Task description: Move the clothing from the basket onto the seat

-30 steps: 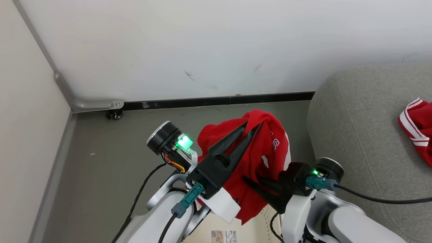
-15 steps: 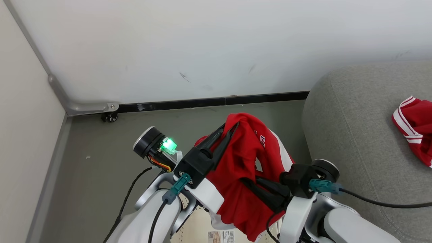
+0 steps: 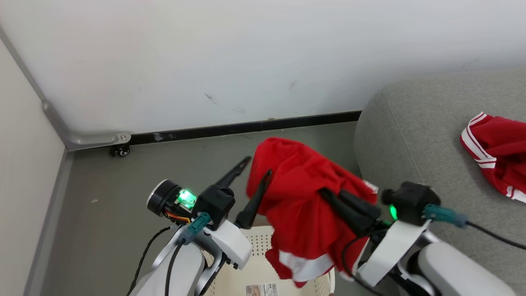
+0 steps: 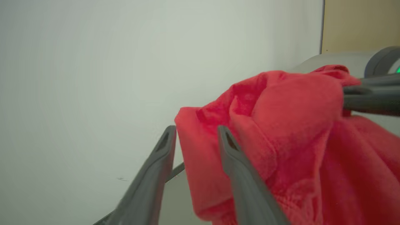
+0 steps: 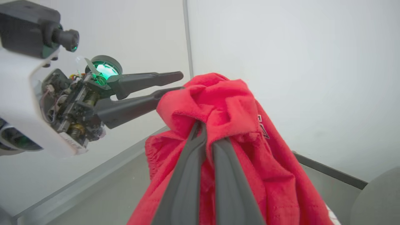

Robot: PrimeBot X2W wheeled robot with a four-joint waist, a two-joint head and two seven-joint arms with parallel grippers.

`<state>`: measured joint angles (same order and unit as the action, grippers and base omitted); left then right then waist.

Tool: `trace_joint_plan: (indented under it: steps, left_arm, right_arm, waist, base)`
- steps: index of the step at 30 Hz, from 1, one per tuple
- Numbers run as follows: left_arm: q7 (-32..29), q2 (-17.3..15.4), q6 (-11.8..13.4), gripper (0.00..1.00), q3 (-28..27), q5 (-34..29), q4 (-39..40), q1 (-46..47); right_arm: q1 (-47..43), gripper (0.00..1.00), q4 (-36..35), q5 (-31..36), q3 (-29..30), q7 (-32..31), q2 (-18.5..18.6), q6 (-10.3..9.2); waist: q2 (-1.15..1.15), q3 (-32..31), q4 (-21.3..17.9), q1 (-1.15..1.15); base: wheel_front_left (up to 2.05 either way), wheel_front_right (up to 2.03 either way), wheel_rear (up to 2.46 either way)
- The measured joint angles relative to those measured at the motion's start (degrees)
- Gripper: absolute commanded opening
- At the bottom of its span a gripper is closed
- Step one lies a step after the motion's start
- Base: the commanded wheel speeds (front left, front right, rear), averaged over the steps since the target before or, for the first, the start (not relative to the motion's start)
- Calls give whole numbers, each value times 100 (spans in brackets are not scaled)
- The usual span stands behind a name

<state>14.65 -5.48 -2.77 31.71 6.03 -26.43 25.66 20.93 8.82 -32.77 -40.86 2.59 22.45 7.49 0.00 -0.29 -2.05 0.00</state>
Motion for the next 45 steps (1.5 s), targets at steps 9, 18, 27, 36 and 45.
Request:
trace_joint_plan:
  steps: [9,18,27,36,45]
  left_arm:
    - [-1,3,36,100,-356,297,12,-98]
    - [-1,-57,180,100,-635,396,175,-320]
    - [-1,-74,287,100,-869,447,296,-340]
    - [-1,-8,334,100,-1013,489,358,-443]
    - [-1,-1,455,100,-1250,503,509,-601]
  right_arm:
    - [-249,0,85,-48,907,318,281,0]
    - [-835,0,87,94,1783,505,331,0]
    - [-1485,0,10,269,2698,657,132,0]
    - [-2007,0,-304,514,3139,657,-121,0]
    - [-2232,0,-682,687,3268,608,-268,0]
  waist:
    - [0,12,-109,0]
    - [0,1,-276,0]
    - [0,-17,-540,0]
    - [0,-30,-897,0]
    - [0,-23,-1292,0]
  base:
    - [0,0,0]
    - [0,0,0]
    - [0,0,0]
    - [0,0,0]
    - [0,0,0]
